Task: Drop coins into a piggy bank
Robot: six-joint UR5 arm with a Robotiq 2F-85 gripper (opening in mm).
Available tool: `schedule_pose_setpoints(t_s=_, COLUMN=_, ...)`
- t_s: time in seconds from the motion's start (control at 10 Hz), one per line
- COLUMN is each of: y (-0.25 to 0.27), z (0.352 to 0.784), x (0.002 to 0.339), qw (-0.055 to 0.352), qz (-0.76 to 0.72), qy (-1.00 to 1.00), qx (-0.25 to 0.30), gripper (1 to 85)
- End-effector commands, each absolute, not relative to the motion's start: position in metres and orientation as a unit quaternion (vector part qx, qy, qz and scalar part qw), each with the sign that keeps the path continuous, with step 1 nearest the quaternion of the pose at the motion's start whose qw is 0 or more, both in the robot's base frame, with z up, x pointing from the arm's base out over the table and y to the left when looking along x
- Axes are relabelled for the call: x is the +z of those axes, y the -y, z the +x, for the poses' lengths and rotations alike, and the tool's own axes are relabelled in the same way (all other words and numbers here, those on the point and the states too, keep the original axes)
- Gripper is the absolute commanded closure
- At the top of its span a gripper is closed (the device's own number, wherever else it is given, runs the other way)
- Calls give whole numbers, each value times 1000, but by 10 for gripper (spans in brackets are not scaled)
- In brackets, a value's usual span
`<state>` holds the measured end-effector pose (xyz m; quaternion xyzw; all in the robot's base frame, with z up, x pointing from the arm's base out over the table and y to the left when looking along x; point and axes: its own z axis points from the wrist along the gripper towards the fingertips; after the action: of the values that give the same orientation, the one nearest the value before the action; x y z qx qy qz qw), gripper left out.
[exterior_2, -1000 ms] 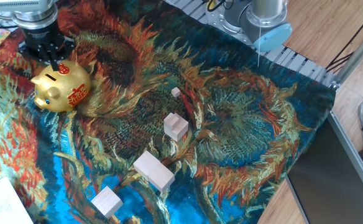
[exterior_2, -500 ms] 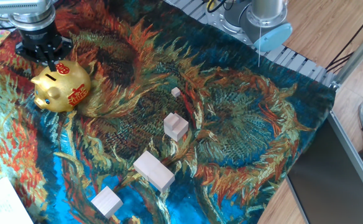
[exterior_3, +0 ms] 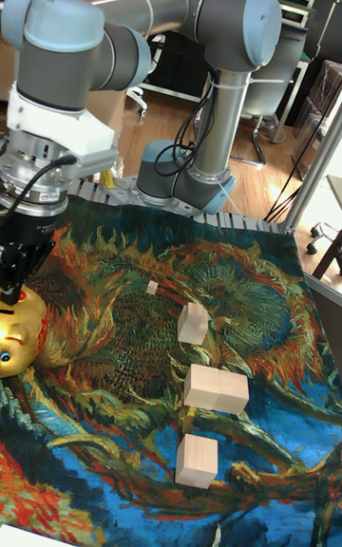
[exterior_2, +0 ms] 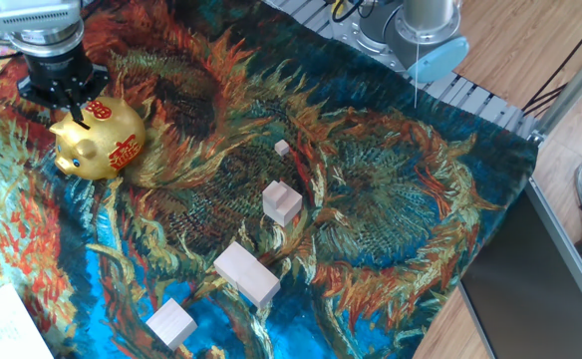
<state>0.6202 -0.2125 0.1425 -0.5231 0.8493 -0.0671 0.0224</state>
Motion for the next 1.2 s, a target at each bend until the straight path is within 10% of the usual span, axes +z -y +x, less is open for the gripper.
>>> schedule_pose_setpoints(t_s=0.0, y=199, z=627, x=143, qw=48, qz=-531, qy=-845, qx=-50, gripper=843)
schedule_pose_setpoints(t_s=1.1, y=197, z=634, x=140, qw=53, qz=-602, qy=-795, qx=-56, gripper=843)
